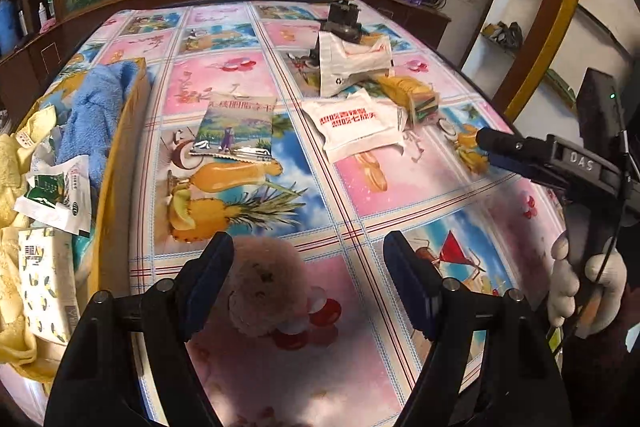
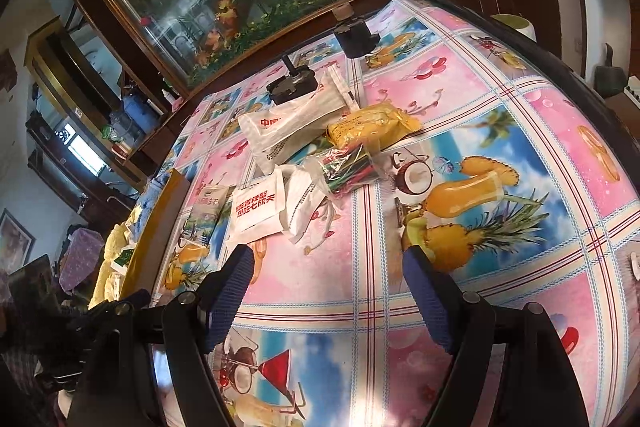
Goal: Organize soft objects
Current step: 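Move both tools back over the items on the table, then grasp the pink teddy bear with the left tool while the right tool grasps the white red-text packet, then carry the teddy bear and white packet into the tray and open both tools, then grasp the Dole prune packet with the left tool while the right tool grasps the white printed packet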
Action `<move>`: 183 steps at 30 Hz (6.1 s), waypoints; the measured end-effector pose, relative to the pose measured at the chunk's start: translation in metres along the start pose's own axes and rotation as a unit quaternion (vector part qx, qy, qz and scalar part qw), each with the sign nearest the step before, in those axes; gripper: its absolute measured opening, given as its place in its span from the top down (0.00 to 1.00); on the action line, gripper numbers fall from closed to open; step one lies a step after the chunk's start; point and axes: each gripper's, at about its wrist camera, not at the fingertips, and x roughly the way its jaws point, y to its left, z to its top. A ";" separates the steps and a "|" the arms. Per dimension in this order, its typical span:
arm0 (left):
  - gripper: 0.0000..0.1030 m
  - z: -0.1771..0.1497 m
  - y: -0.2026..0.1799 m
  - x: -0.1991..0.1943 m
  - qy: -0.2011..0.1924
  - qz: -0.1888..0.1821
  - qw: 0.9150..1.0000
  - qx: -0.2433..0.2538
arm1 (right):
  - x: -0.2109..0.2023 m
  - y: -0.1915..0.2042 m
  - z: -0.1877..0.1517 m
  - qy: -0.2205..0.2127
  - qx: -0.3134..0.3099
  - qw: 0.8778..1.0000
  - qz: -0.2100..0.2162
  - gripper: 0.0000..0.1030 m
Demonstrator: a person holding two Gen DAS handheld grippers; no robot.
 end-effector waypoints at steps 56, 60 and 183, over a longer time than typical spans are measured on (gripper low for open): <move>0.73 -0.006 0.031 0.038 0.009 -0.109 0.989 -0.099 | 0.131 0.125 0.026 0.157 -0.190 0.969 0.037 0.16; 0.73 -0.007 0.031 0.037 0.009 -0.106 0.990 -0.096 | 0.147 0.143 0.014 0.159 -0.233 0.959 -0.004 0.15; 0.47 0.039 0.021 0.024 -0.015 -0.023 0.996 -0.089 | 0.052 0.046 -0.004 0.083 -0.086 0.993 0.015 0.11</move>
